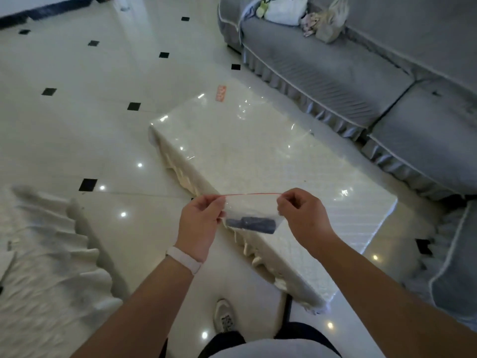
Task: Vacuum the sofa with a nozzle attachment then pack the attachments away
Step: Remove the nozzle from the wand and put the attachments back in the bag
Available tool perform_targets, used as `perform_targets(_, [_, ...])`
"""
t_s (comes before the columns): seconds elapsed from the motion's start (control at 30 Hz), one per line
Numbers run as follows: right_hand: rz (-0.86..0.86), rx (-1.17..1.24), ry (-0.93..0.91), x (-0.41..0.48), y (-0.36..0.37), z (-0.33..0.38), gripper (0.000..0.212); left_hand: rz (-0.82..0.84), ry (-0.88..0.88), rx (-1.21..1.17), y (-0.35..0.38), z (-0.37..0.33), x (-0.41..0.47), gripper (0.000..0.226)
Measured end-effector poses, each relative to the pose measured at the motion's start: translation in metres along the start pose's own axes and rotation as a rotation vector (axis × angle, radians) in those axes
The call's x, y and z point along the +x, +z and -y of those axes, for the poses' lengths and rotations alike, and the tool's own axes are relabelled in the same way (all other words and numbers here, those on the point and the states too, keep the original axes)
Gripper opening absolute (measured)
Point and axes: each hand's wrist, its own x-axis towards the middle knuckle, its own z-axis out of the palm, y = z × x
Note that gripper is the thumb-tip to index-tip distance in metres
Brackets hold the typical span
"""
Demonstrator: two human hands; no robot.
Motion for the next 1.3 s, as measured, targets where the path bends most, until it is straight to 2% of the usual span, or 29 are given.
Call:
perform_targets(0.1, [-0.012, 0.004, -0.011, 0.017, 0.001, 0.014, 0.013, 0.010, 0.001, -0.022, 0.001, -0.013, 0.017, 0.006])
perform_targets(0.4, [-0.081, 0.079, 0.017, 0.064, -0.022, 0.009, 0.013, 0.096, -0.001, 0.129, 0.044, -0.022, 0.070, 0.007])
perform_targets(0.7, [-0.109, 0.172, 0.128, 0.160, -0.069, -0.027, 0.014, 0.131, -0.065, 0.339, 0.145, -0.022, 0.140, 0.008])
perform_targets(0.83, [-0.152, 0.212, 0.162, 0.200, -0.096, -0.042, 0.014, 0.158, -0.029, 0.404, 0.194, -0.028, 0.169, 0.008])
perform_targets(1.1, [-0.280, 0.249, 0.278, 0.230, -0.140, -0.073, 0.015, 0.350, -0.034, 0.550, 0.274, -0.028, 0.208, 0.012])
perform_targets(1.3, [-0.427, 0.287, 0.419, 0.239, -0.145, -0.096, 0.015, 0.532, -0.095, 0.629, 0.318, -0.009, 0.239, 0.011])
